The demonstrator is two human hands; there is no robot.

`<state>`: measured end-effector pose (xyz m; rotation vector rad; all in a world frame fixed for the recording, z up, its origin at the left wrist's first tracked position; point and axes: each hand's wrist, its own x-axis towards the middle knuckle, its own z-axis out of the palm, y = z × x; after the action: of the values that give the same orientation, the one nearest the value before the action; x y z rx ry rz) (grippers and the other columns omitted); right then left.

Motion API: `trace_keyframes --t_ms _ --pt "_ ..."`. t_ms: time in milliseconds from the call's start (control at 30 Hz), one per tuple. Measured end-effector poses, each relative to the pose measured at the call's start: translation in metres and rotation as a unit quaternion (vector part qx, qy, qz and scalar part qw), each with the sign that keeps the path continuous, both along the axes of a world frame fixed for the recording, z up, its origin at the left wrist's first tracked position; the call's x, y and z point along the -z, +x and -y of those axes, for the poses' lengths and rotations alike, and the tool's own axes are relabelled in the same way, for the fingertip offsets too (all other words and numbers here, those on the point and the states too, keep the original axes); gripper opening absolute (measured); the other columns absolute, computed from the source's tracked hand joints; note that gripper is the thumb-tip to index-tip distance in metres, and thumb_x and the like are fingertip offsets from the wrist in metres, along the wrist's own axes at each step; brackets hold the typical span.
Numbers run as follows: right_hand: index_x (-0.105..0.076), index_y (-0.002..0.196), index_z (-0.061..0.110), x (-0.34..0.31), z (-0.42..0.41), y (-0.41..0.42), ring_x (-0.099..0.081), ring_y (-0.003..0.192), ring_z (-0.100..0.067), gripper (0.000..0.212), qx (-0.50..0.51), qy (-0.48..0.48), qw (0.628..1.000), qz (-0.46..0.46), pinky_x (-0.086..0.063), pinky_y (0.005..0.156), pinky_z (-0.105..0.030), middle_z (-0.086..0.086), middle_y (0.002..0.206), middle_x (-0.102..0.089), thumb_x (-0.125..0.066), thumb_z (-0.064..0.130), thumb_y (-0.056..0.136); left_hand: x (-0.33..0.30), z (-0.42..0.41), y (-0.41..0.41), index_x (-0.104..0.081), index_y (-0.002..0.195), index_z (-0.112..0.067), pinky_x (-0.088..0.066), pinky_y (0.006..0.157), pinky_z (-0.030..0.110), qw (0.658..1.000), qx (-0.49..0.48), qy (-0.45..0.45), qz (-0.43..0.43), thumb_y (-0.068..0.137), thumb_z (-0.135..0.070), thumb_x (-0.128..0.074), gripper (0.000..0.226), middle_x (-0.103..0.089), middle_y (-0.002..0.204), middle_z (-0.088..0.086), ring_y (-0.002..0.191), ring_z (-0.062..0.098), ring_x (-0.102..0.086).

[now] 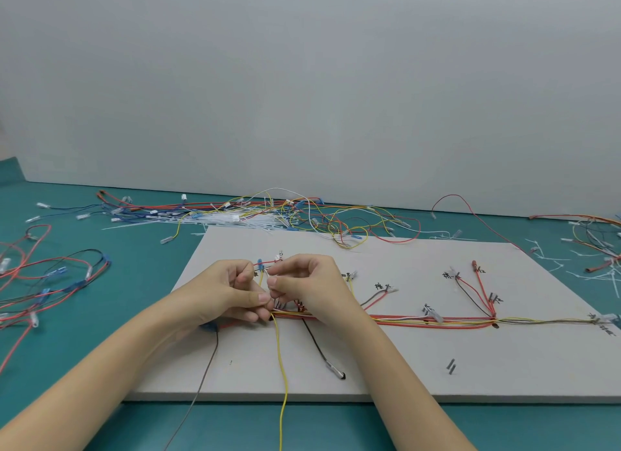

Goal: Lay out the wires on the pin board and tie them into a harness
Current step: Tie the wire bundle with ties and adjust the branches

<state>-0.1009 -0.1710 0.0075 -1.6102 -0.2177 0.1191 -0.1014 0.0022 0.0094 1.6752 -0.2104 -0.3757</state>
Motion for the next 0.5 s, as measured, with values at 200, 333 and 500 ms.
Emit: trace_keyframes --t_ms 200,333,500 --pt "-0.067 0.096 -0.008 0.0001 -0.0004 -0.0006 -0.06 0.052 -0.006 0.013 0.012 0.003 1.0 0.011 -0.052 0.056 -0.018 -0.006 0.067 -0.064 -0.067 -0.007 0.084 -0.0002 0.0006 0.0016 -0.026 0.069 -0.015 -0.056 0.05 0.02 1.0 0.0 0.003 0.001 0.085 0.012 -0.062 0.048 -0.068 0.075 0.021 0.063 0.024 -0.071" --pt "-0.067 0.095 -0.01 0.0011 -0.0001 -0.001 -0.06 0.051 -0.004 0.011 0.011 -0.003 1.0 0.011 -0.05 0.054 -0.016 -0.001 0.066 -0.064 -0.067 -0.007 0.083 0.0005 0.0002 0.0002 -0.027 0.069 -0.015 -0.056 0.049 0.02 1.0 0.002 0.004 0.004 0.085 0.013 -0.062 0.048 -0.067 0.076 0.023 0.062 0.024 -0.07" --pt "-0.068 0.093 -0.007 0.0002 -0.0005 -0.0009 -0.059 0.051 -0.005 0.011 0.005 -0.019 1.0 0.014 -0.05 0.056 -0.016 -0.004 0.065 -0.064 -0.068 -0.007 0.083 -0.0003 -0.0002 0.0004 -0.027 0.069 -0.015 -0.055 0.049 0.02 1.0 0.0 0.005 0.009 0.085 0.013 -0.061 0.047 -0.066 0.075 0.023 0.062 0.024 -0.07"
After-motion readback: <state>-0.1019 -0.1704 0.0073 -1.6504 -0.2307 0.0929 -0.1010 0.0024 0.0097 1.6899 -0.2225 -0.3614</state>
